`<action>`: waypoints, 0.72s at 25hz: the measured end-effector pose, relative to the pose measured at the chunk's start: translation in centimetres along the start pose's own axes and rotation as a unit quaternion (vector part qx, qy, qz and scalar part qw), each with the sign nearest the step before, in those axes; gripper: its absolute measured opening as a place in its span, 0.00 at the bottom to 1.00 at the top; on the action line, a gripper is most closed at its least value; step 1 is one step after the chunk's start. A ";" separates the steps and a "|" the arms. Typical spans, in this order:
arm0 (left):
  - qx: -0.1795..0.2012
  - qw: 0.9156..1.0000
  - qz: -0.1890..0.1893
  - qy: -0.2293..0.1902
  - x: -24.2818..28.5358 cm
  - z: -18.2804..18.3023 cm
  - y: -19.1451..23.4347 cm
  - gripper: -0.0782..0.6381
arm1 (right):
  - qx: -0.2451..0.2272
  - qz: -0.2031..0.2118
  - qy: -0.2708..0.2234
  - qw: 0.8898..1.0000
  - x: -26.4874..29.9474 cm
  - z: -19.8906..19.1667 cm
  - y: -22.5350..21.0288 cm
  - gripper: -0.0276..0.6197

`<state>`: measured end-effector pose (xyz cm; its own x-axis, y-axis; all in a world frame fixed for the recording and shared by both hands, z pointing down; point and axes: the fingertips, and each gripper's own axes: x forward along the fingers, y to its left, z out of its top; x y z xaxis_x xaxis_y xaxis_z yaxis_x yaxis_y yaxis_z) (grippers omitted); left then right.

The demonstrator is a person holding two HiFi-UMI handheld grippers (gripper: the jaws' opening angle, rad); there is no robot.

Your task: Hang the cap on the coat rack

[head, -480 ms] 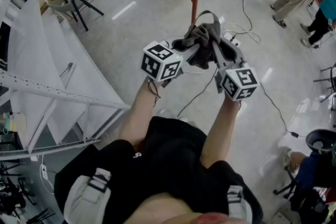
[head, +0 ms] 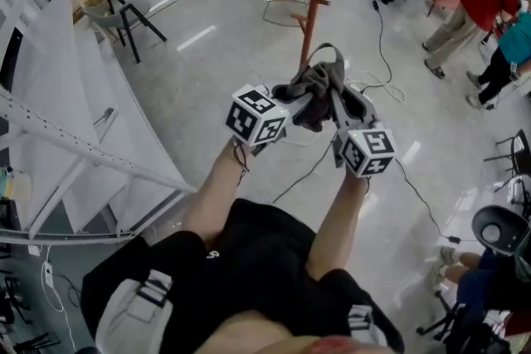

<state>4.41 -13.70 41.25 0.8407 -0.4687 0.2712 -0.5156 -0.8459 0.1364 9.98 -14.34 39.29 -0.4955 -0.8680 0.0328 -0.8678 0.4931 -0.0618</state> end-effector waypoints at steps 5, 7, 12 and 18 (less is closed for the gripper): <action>0.002 1.000 0.001 0.003 0.2 0.1 -0.3 0.19 | 0.001 -0.004 0.001 1.000 -0.1 0.0 -0.4 0.12; 0.001 1.000 0.001 0.006 0.4 -0.2 -0.3 0.19 | 0.005 -0.003 0.005 1.000 0.1 -0.4 -0.8 0.13; -0.012 1.000 0.011 0.023 1.1 -1.6 0.6 0.19 | 0.017 -0.002 0.019 1.000 1.0 -2.2 -1.4 0.13; -0.019 0.999 0.021 0.035 2.6 -2.0 2.5 0.19 | 0.030 0.004 0.028 0.999 3.0 -3.2 -2.9 0.13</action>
<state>4.97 -16.57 44.17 0.8054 -0.4835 0.3428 -0.5570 -0.8151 0.1592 10.85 -18.16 42.72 -0.5060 -0.8582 0.0869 -0.8604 0.4950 -0.1213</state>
